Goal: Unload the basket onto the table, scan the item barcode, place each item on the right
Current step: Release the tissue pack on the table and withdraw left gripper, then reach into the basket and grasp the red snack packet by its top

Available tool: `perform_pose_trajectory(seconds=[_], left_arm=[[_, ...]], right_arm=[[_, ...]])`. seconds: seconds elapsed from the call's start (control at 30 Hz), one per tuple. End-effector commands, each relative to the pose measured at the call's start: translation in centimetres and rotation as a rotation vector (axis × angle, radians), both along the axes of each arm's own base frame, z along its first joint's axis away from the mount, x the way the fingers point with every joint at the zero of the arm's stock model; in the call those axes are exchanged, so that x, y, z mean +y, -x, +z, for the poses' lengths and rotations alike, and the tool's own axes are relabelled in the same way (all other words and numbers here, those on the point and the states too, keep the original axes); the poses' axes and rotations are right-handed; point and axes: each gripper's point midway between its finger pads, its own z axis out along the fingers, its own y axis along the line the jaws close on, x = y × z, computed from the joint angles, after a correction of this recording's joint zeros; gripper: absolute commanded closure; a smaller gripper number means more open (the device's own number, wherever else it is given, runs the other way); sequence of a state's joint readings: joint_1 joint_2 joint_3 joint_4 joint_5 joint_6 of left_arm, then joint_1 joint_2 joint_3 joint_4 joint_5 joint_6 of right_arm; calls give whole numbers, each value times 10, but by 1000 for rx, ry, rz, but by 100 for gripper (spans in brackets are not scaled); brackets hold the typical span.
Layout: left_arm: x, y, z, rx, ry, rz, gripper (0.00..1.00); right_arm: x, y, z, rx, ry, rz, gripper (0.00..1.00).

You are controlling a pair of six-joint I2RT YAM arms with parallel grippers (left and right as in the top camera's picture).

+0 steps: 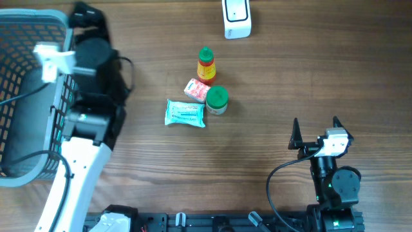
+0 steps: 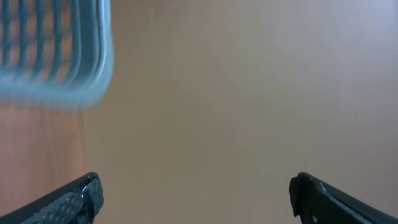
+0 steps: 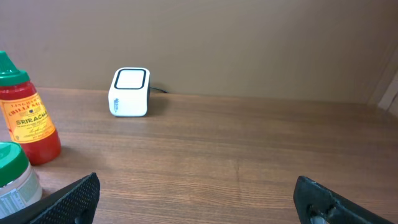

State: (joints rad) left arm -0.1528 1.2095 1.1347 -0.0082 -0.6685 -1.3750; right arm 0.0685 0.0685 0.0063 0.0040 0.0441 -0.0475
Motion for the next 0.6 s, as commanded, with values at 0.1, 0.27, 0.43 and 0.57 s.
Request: perform_pose_trajectory(seconds=[0.1,0.27,0.43,0.57], left_arm=[[81,25,31,-137,0,236,0],[132,47,40,-183,-7,384,0],[175,73,39,-222,26,514,1],[195,77,22,-190,87,507,1]], right_arm=[[2,0,1,-2,4,12,0],[2,0,1,-2,4,12,0],[2,0,1,-2,4,12,0],[2,0,1,-2,4,12,0]])
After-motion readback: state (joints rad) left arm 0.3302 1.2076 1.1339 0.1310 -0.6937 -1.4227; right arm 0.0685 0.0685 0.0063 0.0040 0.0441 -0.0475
